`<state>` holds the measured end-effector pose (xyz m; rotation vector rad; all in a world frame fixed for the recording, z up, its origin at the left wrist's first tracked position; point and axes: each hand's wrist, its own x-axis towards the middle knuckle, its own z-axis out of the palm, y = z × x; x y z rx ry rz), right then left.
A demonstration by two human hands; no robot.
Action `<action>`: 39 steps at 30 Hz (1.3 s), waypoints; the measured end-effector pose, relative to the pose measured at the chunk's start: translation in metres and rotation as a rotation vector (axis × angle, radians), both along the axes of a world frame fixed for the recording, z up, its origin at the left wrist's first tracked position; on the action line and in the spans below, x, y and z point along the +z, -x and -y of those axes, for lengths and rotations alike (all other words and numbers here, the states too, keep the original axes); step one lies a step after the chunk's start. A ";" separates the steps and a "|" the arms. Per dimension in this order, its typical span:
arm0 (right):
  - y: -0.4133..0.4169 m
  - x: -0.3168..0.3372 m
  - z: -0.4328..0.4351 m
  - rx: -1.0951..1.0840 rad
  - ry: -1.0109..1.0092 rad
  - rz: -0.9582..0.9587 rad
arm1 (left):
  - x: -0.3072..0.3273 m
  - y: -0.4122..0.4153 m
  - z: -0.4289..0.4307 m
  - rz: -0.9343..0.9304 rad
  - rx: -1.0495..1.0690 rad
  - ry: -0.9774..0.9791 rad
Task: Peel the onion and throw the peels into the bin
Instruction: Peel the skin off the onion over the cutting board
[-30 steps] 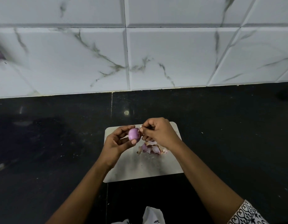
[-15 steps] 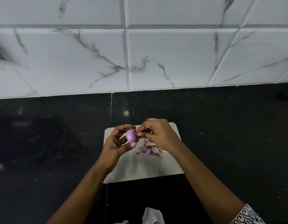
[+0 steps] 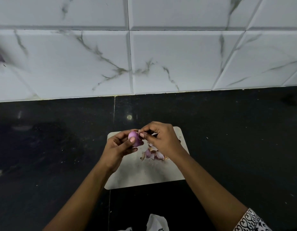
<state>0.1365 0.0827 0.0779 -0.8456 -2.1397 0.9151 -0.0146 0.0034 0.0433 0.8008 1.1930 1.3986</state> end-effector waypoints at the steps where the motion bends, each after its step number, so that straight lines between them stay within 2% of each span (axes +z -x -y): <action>1: 0.001 -0.001 0.001 -0.014 0.019 -0.018 | 0.000 0.000 0.000 -0.001 0.017 -0.010; 6: 0.005 0.000 0.002 -0.103 0.136 -0.027 | -0.001 -0.004 0.000 -0.055 0.077 -0.079; 17: 0.007 0.001 0.004 -0.146 0.194 -0.007 | -0.003 -0.008 0.002 -0.119 0.099 -0.153; 21: -0.002 0.006 -0.003 0.073 0.114 0.101 | -0.004 -0.006 0.003 -0.100 0.088 -0.153; 23: -0.004 0.006 -0.004 0.120 0.005 0.173 | -0.003 -0.006 0.003 -0.112 0.072 -0.153; 26: -0.004 0.005 -0.004 0.109 -0.160 0.127 | -0.003 -0.006 0.002 -0.126 0.047 -0.143; 28: -0.004 0.004 -0.004 0.106 -0.219 0.095 | -0.002 -0.006 0.002 -0.072 0.017 -0.120; 33: -0.003 0.002 -0.004 0.053 -0.402 0.138 | 0.009 -0.007 -0.001 0.018 -0.085 0.066; 39: -0.005 0.000 -0.005 0.096 -0.417 0.113 | 0.011 0.000 -0.008 0.042 -0.091 0.141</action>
